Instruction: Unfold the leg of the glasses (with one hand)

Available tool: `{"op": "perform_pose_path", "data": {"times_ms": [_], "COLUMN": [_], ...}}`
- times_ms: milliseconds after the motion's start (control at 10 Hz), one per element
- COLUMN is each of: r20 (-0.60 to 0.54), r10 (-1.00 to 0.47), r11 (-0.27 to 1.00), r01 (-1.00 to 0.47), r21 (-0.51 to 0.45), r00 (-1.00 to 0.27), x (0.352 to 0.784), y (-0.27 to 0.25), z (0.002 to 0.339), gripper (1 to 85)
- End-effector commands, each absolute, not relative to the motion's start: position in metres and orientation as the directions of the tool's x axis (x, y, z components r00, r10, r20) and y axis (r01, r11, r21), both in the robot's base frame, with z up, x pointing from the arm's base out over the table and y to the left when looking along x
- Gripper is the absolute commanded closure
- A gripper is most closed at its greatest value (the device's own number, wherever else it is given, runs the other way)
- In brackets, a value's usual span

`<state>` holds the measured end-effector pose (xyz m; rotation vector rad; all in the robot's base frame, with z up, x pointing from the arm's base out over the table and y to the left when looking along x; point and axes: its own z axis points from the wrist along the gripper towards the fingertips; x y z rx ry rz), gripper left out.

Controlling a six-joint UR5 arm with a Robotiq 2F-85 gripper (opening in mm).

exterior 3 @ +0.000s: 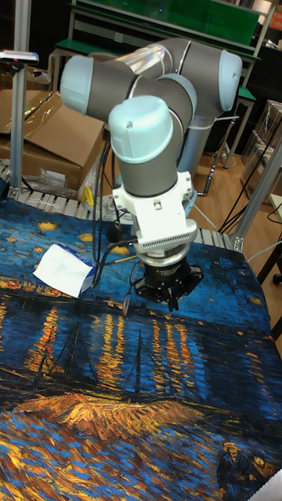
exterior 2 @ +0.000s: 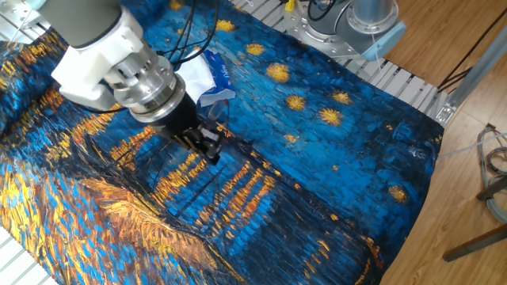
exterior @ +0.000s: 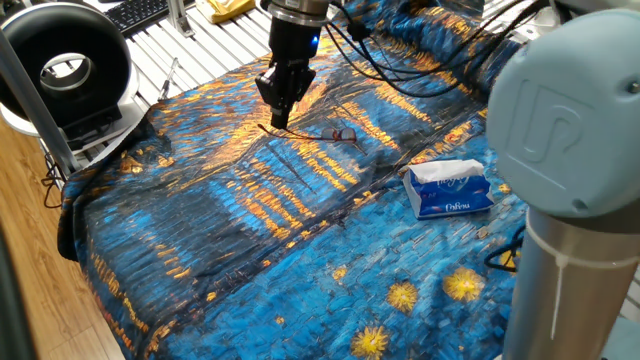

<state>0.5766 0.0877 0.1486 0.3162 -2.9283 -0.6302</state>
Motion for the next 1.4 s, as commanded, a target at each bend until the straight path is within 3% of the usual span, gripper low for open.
{"op": "perform_pose_path", "data": {"times_ms": [0, 500, 1300], "r20": [0.072, 0.012, -0.132], "r10": [-0.274, -0.345, -0.466], "r11": [0.896, 0.876, 0.769], "r01": [-0.227, -0.318, -0.475], "r21": [0.382, 0.363, 0.428], "r00": [-0.959, -0.938, -0.875], "x": [0.589, 0.624, 0.641], "y": [0.079, 0.072, 0.082], "z": [0.14, 0.116, 0.128], "gripper": [84.7, 84.7, 84.7]}}
